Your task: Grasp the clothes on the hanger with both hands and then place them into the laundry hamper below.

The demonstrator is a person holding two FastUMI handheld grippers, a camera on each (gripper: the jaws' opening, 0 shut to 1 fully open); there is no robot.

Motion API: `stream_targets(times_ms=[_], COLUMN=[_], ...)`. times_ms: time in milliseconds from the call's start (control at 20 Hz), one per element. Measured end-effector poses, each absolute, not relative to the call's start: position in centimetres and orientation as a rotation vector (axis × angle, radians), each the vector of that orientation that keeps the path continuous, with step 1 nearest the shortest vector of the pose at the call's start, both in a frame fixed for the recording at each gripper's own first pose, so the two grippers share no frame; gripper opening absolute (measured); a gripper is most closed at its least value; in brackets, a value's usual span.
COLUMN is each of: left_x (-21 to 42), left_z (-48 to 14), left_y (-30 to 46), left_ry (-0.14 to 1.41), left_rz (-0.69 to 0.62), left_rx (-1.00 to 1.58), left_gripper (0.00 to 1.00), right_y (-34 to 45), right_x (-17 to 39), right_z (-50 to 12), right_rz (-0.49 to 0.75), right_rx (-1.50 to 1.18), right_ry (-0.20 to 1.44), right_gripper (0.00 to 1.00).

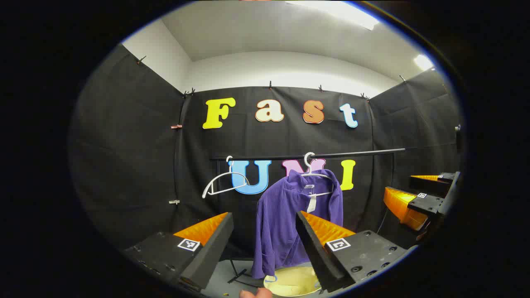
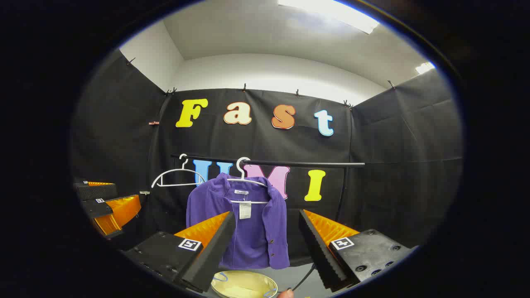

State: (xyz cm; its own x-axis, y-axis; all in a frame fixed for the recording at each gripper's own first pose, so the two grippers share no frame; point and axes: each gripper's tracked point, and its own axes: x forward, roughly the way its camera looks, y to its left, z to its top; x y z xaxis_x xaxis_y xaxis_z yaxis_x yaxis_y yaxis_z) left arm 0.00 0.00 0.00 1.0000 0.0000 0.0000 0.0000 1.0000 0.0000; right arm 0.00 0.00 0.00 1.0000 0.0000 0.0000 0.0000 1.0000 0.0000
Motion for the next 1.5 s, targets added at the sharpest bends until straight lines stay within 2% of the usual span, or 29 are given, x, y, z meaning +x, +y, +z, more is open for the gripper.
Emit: stream_targets(times_ms=[1100,1500], left_x=[2.8,6.3], left_z=[-0.5,-1.5], left_y=[-2.5,-6.1], left_ry=[0.001,0.005], left_rz=[-0.021,-0.037], left_rx=[0.01,0.022], left_gripper=[0.94,0.94], right_y=[-0.8,-3.1], right_x=[2.3,6.4], right_z=[-1.4,-3.0], right_rz=[0.007,0.008], right_rx=[0.0,0.002], right_ry=[0.02,0.017], right_gripper=[0.97,0.97])
